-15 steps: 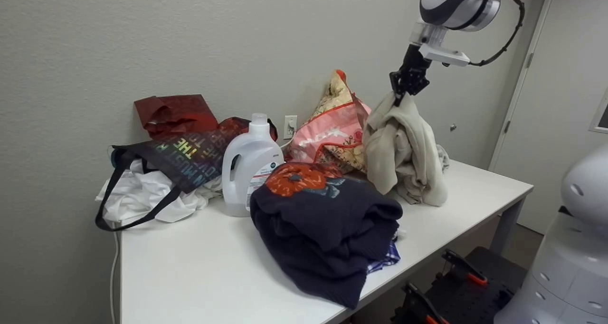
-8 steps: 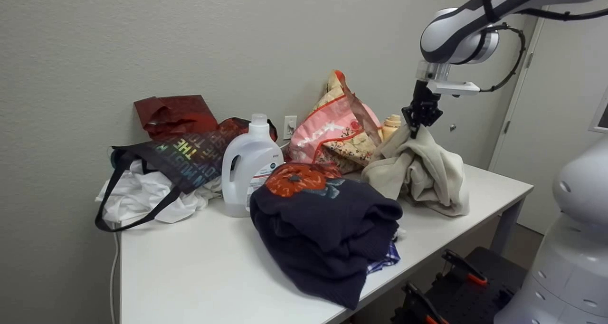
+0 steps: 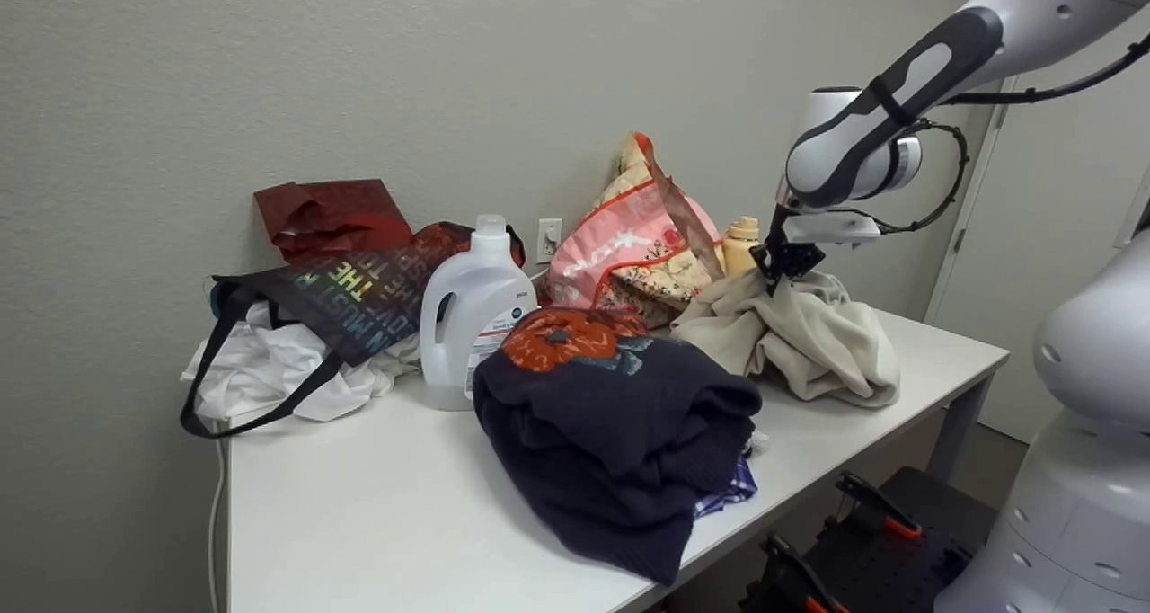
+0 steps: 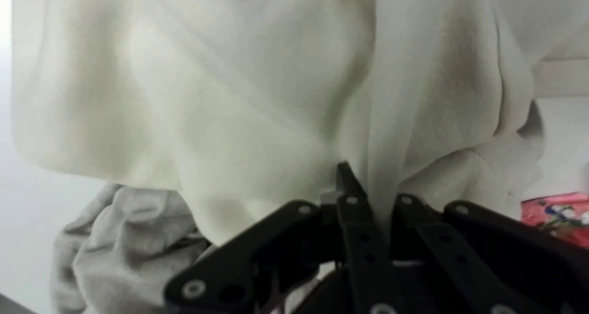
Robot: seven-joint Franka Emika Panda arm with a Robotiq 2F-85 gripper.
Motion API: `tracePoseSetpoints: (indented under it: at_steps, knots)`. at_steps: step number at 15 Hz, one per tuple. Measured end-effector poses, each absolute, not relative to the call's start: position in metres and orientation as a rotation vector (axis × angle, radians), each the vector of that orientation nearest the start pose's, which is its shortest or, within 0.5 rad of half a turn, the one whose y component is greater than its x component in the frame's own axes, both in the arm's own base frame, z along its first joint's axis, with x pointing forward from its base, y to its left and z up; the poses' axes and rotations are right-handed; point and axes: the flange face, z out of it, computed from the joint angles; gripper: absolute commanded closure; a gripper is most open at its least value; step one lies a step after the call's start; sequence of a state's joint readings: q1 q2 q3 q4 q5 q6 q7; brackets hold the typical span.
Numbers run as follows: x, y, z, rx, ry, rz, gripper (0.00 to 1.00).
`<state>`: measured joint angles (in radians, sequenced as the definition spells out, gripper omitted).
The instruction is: Move the jersey slightly to the left
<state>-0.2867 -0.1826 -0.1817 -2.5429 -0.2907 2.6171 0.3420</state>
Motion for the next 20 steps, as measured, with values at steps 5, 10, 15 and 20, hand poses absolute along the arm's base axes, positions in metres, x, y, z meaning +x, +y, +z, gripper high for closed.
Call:
tracePoseSetpoints:
  at_steps: [5, 10, 15, 20]
  knots:
    - [0.419, -0.256, 0.345, -3.192, 1.263, -0.585, 0.98]
    - [0.403, -0.307, 0.349, -3.220, 1.598, -0.777, 0.98]
    - [0.377, -0.345, 0.354, -3.189, 2.001, -0.900, 0.98]
    - [0.385, -0.332, 0.360, -3.106, 2.180, -0.818, 0.98]
